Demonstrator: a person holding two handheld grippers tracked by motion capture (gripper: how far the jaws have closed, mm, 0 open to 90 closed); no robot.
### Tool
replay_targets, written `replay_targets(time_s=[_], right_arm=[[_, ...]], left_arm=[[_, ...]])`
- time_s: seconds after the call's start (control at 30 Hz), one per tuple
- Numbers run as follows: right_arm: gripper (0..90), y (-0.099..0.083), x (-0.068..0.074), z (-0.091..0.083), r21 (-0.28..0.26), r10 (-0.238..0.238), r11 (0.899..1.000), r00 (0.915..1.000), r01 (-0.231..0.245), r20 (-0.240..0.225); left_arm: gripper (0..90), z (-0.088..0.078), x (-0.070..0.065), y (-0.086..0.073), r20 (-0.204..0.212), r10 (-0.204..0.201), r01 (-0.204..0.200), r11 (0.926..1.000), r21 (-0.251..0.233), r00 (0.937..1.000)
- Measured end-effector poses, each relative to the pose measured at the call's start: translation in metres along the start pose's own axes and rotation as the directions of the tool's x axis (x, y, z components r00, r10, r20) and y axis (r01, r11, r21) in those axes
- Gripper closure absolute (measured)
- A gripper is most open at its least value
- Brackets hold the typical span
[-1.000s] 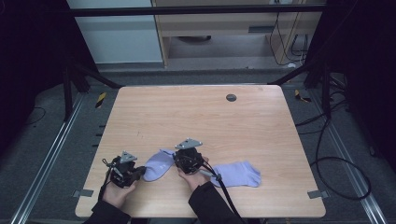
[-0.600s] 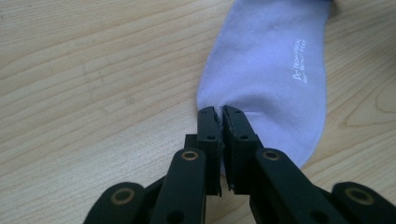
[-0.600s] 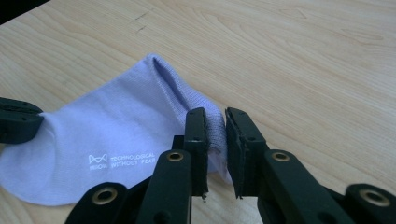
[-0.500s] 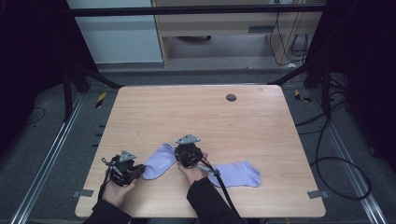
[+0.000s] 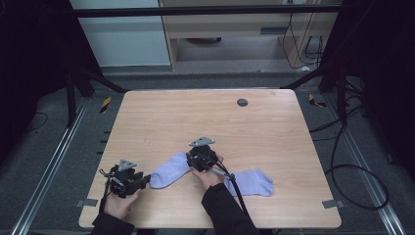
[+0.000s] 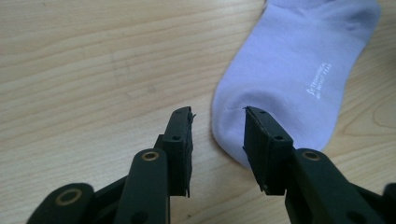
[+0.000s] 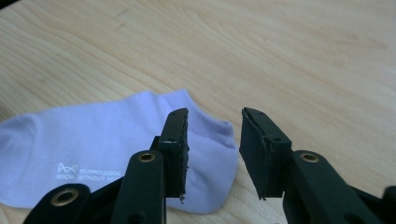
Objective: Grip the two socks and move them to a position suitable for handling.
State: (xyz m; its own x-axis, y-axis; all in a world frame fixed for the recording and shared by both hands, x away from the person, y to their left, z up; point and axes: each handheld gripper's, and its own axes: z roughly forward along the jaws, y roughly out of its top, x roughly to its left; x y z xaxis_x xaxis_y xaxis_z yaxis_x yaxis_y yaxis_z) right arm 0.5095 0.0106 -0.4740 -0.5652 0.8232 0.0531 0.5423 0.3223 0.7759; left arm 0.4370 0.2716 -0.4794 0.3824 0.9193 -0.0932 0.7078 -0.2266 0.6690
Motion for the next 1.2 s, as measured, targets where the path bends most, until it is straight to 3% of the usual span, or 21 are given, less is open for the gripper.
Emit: replay_targets(time_s=[0.13,0.33,0.43,0.63,0.77,0.97,1.2], right_arm=[[63.8,-0.006,-0.005,0.012,0.055,0.011,0.998,0.9999,-0.011,0.006],[68.6,-0.011,-0.007,0.02,0.092,0.014,0.996,0.9998,-0.015,0.012],[71.4,-0.012,-0.007,0.021,0.101,0.011,0.995,0.9998,-0.012,0.017],[86.7,-0.013,-0.006,0.02,0.106,0.026,0.994,0.9997,-0.026,0.0],[87.8,-0.013,-0.005,0.015,0.099,0.037,0.994,0.9991,-0.035,-0.018],[87.9,-0.016,0.002,-0.006,0.049,0.038,0.998,0.9973,-0.035,-0.063],[87.8,-0.027,0.024,-0.013,0.044,0.036,0.999,0.9929,-0.031,-0.113]], left_arm=[[67.1,0.005,-0.005,-0.001,0.006,0.005,-0.005,0.9995,0.032,1.0],[76.1,0.01,-0.009,-0.002,0.004,0.01,-0.01,0.9982,0.058,0.9999],[79.3,0.011,-0.011,-0.001,-0.002,0.011,-0.011,0.9983,0.058,0.9999],[87.3,0.011,-0.013,0.001,0.0,0.024,-0.024,0.9979,0.061,0.9997],[87.9,0.006,-0.012,0.004,-0.005,0.035,-0.035,0.9989,0.033,0.9994],[87.9,0.004,-0.001,0.012,-0.056,0.036,-0.035,0.9993,0.012,0.9978],[87.5,0.006,0.018,0.015,-0.123,0.012,-0.01,0.9999,0.013,0.9923]])
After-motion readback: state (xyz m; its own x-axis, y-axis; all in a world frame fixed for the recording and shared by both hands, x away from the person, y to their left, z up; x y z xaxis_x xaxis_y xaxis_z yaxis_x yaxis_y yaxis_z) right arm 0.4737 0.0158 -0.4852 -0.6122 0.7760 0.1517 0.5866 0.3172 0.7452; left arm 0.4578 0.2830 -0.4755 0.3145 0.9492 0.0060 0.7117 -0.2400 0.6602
